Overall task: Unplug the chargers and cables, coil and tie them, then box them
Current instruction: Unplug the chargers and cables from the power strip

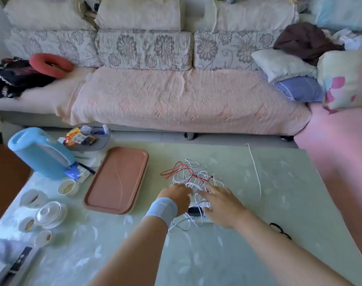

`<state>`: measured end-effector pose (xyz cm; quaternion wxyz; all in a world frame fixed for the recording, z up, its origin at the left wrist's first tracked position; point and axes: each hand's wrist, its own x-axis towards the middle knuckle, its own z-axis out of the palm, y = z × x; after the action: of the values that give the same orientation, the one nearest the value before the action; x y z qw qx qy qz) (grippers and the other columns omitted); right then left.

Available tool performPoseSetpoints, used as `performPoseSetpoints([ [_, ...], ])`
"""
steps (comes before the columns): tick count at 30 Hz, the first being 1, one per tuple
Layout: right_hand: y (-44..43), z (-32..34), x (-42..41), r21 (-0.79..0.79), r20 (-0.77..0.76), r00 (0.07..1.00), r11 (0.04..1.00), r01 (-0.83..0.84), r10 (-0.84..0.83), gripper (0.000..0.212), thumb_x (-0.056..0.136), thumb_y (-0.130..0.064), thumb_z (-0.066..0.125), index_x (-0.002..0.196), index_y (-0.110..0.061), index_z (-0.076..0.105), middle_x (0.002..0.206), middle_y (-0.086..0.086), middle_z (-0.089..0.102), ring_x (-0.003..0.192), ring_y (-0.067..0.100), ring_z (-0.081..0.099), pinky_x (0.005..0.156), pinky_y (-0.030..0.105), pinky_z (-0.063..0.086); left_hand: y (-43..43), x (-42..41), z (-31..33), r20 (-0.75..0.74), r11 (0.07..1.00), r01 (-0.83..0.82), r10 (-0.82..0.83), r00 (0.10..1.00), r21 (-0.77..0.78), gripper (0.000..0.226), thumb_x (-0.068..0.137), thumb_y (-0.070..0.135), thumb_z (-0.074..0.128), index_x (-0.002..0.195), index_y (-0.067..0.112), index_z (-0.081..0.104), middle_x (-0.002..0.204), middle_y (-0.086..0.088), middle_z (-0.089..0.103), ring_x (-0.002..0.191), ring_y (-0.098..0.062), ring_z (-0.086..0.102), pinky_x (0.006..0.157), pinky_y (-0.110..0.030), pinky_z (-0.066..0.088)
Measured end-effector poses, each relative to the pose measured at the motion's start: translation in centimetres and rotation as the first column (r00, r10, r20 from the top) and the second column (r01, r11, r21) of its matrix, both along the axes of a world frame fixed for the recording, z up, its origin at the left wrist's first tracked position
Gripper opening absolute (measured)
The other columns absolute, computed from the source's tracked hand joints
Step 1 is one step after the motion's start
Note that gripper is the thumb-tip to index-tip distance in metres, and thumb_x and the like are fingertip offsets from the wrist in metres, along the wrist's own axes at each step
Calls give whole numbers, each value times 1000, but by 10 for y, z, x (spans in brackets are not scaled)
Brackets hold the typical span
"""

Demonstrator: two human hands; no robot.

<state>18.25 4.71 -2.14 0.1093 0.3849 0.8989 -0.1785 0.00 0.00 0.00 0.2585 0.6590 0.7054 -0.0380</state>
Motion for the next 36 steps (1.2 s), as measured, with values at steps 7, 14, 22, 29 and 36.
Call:
performPoseSetpoints([
  [7, 3, -84, -1, 381, -94, 990, 922, -62, 105, 48, 71, -30, 61, 119, -34, 58, 136, 1, 50, 125, 23, 51, 103, 49, 38, 16, -1, -72, -16, 995, 78, -78, 997, 55, 45, 83, 18, 50, 121, 40, 60, 132, 6, 53, 123, -21, 47, 105, -36, 39],
  [14, 10, -122, -8, 606, -135, 979, 794, -40, 152, 44, 71, -35, 49, 114, -30, 61, 130, 2, 52, 123, 24, 50, 109, 51, 25, 27, -17, -140, 71, 881, 115, -166, 984, 458, 37, 73, 12, 53, 98, 31, 71, 113, 10, 62, 107, -19, 48, 95, -35, 42],
  [22, -9, -132, -3, 699, -121, 985, 715, -5, 125, 69, 68, -33, 67, 133, -18, 50, 143, 4, 50, 138, 26, 41, 115, 48, 16, -12, -12, -152, 143, 697, -54, -70, 987, 715, 28, 81, 11, 55, 97, 27, 71, 120, 7, 55, 106, -19, 56, 84, -32, 48],
  [29, -69, -110, 17, 688, -264, 961, 715, 123, 88, 83, 69, -18, 70, 146, -10, 39, 154, 13, 34, 143, 33, 31, 118, 43, 26, -85, 20, -121, 30, 431, 13, -92, 995, 902, 17, 76, 12, 50, 81, 19, 64, 83, 1, 60, 78, -25, 57, 63, -33, 49],
  [36, -86, -103, 25, 468, -376, 924, 875, 126, 68, 39, 84, -11, 59, 123, -16, 56, 126, 5, 52, 121, 26, 48, 97, 34, 40, -109, 56, -118, -179, 787, 176, -84, 980, 592, 27, 88, 22, 46, 107, 26, 65, 114, 4, 62, 104, -24, 58, 83, -28, 42],
])
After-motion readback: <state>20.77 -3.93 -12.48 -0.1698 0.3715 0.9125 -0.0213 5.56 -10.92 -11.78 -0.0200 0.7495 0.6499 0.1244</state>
